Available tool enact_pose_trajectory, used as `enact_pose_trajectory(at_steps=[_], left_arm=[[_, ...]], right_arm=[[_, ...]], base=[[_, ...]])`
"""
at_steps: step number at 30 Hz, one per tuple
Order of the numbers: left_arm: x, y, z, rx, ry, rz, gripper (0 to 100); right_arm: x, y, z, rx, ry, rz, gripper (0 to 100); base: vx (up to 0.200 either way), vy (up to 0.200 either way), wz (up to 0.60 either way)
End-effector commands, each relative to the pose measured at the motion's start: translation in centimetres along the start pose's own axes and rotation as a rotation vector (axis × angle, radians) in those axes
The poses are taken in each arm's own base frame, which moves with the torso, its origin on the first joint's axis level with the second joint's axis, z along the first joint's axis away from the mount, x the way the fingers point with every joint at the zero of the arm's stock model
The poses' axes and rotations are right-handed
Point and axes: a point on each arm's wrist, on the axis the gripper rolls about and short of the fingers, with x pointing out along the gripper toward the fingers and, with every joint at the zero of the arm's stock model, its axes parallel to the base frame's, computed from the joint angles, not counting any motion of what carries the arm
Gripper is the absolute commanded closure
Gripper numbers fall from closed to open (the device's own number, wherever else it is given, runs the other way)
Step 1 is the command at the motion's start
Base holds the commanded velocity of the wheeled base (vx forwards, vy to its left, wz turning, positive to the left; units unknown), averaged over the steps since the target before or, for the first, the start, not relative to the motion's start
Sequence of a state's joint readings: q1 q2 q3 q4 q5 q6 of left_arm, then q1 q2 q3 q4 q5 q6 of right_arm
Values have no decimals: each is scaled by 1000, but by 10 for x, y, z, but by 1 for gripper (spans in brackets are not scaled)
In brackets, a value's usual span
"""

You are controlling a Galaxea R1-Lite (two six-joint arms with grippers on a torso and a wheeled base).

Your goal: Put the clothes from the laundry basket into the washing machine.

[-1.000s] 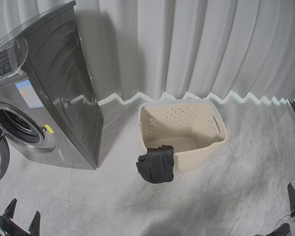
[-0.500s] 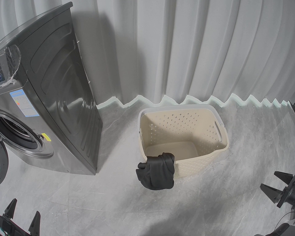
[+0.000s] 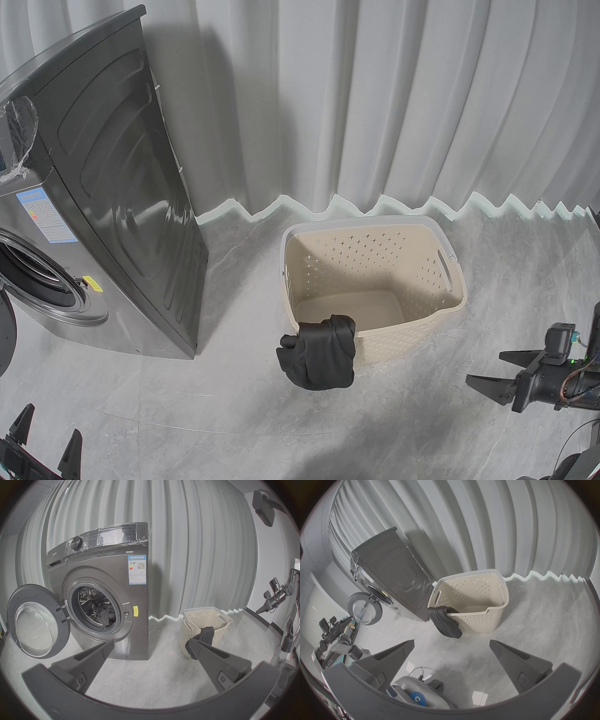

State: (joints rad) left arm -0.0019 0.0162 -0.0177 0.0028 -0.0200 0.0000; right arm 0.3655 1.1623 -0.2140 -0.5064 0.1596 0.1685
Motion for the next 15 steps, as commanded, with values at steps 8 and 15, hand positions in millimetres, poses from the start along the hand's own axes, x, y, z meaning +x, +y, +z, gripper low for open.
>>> enact_pose_trajectory(at_steps=[8,15], left_arm=[[0,0,-5,-5,0,-1,0],[0,0,-5,-5,0,-1,0]], right_arm=[[67,22,-8,6,75,-29,0],[107,26,-6,-2,42,-50,0]], base=[[0,0,0],[0,0,0]])
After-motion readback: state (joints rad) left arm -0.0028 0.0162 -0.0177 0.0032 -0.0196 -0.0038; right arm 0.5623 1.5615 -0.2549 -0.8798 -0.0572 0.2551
